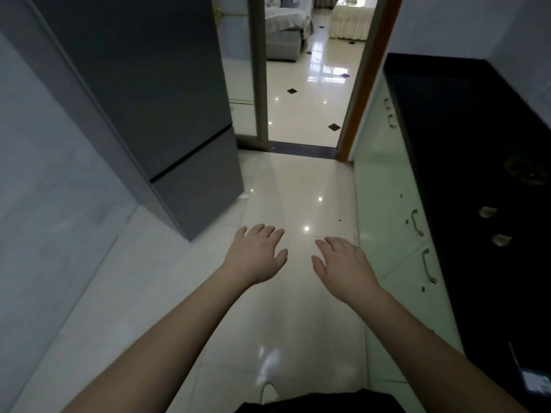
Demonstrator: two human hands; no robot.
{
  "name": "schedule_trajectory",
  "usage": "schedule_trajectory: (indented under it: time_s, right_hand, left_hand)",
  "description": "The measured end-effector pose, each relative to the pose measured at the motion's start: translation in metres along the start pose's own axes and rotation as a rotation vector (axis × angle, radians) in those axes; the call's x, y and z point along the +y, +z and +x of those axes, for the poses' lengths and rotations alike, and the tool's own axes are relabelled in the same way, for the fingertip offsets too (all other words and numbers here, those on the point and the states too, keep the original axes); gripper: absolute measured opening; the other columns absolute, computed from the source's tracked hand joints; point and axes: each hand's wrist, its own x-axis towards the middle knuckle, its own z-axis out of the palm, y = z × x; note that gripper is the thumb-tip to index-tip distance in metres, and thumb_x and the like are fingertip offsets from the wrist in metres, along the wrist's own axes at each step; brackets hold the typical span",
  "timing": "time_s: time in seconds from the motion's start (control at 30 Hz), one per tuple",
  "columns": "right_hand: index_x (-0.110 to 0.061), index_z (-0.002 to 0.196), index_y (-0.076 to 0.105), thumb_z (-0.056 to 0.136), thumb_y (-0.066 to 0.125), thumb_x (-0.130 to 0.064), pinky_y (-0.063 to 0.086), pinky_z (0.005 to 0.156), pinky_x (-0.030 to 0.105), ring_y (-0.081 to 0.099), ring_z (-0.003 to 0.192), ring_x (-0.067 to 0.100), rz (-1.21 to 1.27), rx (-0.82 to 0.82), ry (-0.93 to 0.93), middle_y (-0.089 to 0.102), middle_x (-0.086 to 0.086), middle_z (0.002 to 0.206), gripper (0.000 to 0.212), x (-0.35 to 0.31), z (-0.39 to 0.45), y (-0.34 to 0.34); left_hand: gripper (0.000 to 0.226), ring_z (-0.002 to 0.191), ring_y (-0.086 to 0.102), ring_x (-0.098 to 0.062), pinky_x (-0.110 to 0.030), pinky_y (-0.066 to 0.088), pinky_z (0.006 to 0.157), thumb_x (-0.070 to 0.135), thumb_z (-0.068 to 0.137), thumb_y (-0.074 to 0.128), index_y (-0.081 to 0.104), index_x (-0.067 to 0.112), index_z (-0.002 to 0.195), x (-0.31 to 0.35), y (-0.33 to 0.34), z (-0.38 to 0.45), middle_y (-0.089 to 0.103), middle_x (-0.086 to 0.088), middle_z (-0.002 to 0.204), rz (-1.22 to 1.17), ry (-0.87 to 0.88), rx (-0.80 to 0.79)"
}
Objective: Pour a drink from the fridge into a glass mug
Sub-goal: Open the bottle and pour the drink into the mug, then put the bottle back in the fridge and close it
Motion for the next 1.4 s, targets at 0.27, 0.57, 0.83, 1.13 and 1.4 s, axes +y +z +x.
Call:
schedule_trajectory:
  time_s: [0.27, 0.57, 0.83, 1.13, 1.4]
  right_hand:
    - [-0.019, 0.141, 0.043, 0.100, 0.034, -0.042, 0.029, 0.108, 0.037, 0.039, 0.135, 0.023, -0.036, -0.023, -0.182, 0.048, 0.004, 0.144, 0.048, -0.032, 0.076, -0.005]
    - [-0.021, 0.146, 0.037, 0.102, 0.028, -0.043, 0.026, 0.113, 0.036, 0.035, 0.139, 0.021, -0.018, -0.039, -0.379, 0.042, 0.002, 0.150, 0.050, -0.039, 0.194, -0.017]
    - [-0.020, 0.145, 0.038, 0.102, 0.029, -0.043, 0.029, 0.113, 0.037, 0.037, 0.139, 0.020, -0.040, -0.027, -0.581, 0.043, 0.003, 0.150, 0.050, -0.062, 0.292, -0.047]
    - [-0.020, 0.143, 0.041, 0.101, 0.033, -0.041, 0.033, 0.109, 0.037, 0.042, 0.133, 0.021, -0.025, -0.001, -0.757, 0.048, 0.003, 0.144, 0.048, -0.140, 0.367, -0.065]
    - [-0.018, 0.145, 0.041, 0.101, 0.035, -0.041, 0.031, 0.109, 0.038, 0.040, 0.135, 0.022, -0.017, 0.081, -0.814, 0.047, 0.005, 0.146, 0.050, -0.243, 0.429, -0.092]
  left_hand:
    - [0.057, 0.146, 0.025, -0.018, -0.047, 0.017, 0.119, 0.048, 0.100, 0.031, 0.029, 0.024, 0.152, -0.052, -0.004, 0.028, 0.036, 0.004, 0.156, -0.036, -0.145, 0.001]
    - [0.057, 0.144, 0.028, -0.019, -0.046, 0.018, 0.117, 0.047, 0.100, 0.031, 0.032, 0.023, 0.151, -0.101, -0.022, 0.094, 0.037, 0.001, 0.155, -0.032, -0.352, 0.003]
    - [0.056, 0.145, 0.029, -0.017, -0.047, 0.018, 0.118, 0.046, 0.099, 0.033, 0.032, 0.025, 0.152, -0.146, -0.050, 0.130, 0.037, 0.003, 0.156, -0.083, -0.578, 0.057]
    - [0.054, 0.143, 0.031, -0.018, -0.046, 0.022, 0.117, 0.044, 0.100, 0.034, 0.033, 0.023, 0.151, -0.215, -0.075, 0.131, 0.039, 0.002, 0.154, -0.098, -0.743, 0.117]
    - [0.051, 0.142, 0.033, -0.017, -0.042, 0.022, 0.116, 0.043, 0.103, 0.030, 0.036, 0.024, 0.150, -0.313, -0.122, 0.132, 0.042, 0.002, 0.153, -0.088, -0.789, 0.266]
